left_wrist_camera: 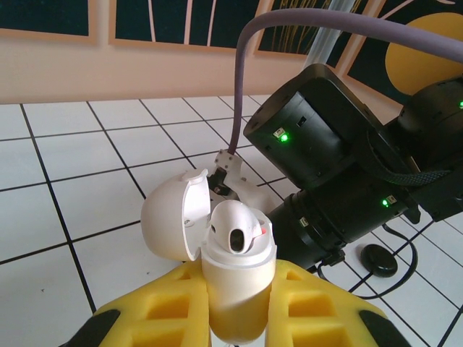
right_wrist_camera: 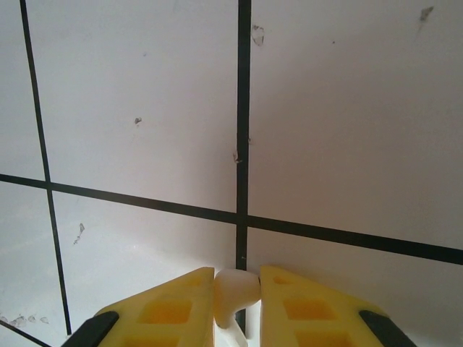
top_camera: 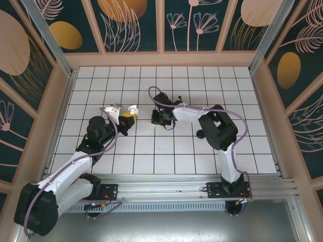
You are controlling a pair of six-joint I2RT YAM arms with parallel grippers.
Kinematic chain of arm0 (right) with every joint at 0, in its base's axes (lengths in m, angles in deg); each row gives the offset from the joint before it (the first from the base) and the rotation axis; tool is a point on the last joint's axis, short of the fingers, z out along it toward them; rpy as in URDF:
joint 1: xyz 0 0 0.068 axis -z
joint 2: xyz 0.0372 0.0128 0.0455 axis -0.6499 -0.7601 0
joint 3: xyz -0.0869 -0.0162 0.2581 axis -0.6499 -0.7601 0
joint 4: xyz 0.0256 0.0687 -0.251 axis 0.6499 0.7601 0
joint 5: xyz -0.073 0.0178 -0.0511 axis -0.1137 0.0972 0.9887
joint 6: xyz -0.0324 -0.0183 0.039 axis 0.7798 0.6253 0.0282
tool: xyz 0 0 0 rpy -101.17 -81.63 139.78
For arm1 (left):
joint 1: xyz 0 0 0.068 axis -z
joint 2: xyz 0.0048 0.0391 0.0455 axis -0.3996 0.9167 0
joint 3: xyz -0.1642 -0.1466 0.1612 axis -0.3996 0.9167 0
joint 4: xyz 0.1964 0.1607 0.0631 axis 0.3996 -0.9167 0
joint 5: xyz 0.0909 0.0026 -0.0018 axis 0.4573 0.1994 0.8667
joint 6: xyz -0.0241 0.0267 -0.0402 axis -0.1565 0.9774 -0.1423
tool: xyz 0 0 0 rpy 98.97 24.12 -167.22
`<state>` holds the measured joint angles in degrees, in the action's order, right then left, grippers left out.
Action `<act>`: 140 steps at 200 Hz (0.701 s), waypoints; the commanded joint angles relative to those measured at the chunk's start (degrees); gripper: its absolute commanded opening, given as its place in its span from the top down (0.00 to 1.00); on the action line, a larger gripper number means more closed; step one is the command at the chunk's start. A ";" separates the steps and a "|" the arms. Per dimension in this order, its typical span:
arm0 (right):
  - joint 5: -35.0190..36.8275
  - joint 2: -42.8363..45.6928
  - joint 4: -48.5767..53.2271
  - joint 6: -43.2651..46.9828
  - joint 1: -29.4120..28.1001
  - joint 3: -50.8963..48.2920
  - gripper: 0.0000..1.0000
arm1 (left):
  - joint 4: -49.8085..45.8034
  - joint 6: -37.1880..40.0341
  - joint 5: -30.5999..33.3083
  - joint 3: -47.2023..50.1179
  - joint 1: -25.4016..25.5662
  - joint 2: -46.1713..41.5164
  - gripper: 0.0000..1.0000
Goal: Insert wireless bluetooth earbuds into charging case
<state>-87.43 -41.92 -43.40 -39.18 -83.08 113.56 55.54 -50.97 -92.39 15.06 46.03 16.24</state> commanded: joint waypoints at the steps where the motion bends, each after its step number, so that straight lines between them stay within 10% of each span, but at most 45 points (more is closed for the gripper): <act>1: 3.82 2.32 2.89 -0.04 -0.55 0.70 0.82 | 0.73 1.06 -0.32 0.61 -0.34 -0.61 0.91; 140: 11.96 14.44 3.28 -1.39 -0.12 -2.31 0.82 | 8.44 0.38 -8.89 0.93 -0.14 5.12 0.92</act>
<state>-78.80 -33.03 -41.63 -39.83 -83.27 111.53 58.27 -50.95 -96.83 15.35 46.03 18.82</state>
